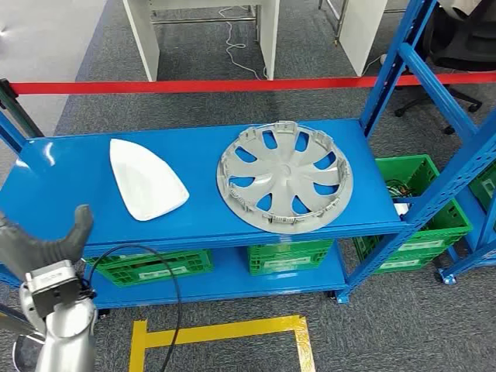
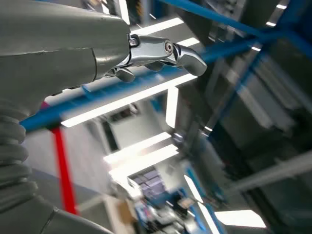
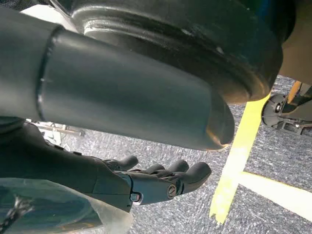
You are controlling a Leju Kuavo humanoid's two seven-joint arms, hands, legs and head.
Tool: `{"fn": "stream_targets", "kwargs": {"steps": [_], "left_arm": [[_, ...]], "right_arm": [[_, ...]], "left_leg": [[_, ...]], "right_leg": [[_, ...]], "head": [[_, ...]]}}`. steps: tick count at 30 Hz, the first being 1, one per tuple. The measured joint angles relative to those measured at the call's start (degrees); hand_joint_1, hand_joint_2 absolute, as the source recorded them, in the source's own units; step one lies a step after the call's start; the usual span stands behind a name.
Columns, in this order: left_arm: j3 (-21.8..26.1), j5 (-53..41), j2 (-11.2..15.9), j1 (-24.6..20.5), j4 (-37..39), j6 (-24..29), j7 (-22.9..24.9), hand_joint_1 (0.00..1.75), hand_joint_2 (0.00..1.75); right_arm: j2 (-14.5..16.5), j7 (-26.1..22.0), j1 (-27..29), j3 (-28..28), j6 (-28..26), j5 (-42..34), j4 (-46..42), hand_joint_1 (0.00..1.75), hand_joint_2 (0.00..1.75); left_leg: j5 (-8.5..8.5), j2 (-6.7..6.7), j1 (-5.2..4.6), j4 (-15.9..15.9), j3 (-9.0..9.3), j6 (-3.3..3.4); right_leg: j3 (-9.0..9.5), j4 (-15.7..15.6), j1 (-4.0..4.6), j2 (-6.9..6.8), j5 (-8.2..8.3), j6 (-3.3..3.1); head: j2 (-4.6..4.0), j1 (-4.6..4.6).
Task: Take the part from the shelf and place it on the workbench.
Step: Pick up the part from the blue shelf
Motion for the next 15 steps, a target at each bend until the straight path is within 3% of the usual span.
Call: {"fn": "stream_targets", "kwargs": {"steps": [10,14,15], "left_arm": [[-13.53,-2.02,3.47,-7.84,6.93,-1.73,2.79,0.0,0.0],[-18.75,-3.15,4.85,-11.54,11.03,-3.6,5.05,0.0,1.75],[-19.91,-3.31,5.07,-12.42,12.13,-4.3,5.74,0.0,1.75]], "right_arm": [[0.0,-0.01,-0.51,-0.28,1.06,2.43,0.24,0.0,0.0],[0.0,-0.02,-0.73,-0.28,1.55,3.34,0.38,0.0,0.0],[0.0,-0.02,-0.76,-0.28,1.68,3.56,0.4,0.0,0.0]], "left_leg": [[0.0,0.0,0.0,0.01,-0.01,0.0],[0.0,0.0,0.0,0.02,-0.02,0.0],[0.0,0.0,0.0,0.02,-0.02,0.0]], "right_leg": [[0.0,0.0,0.0,0.02,0.01,0.0],[0.0,0.0,-0.01,0.02,0.01,0.0],[-0.01,0.0,-0.01,0.02,0.01,0.0]], "head": [[0.0,0.01],[0.0,0.01],[0.0,0.01]]}}
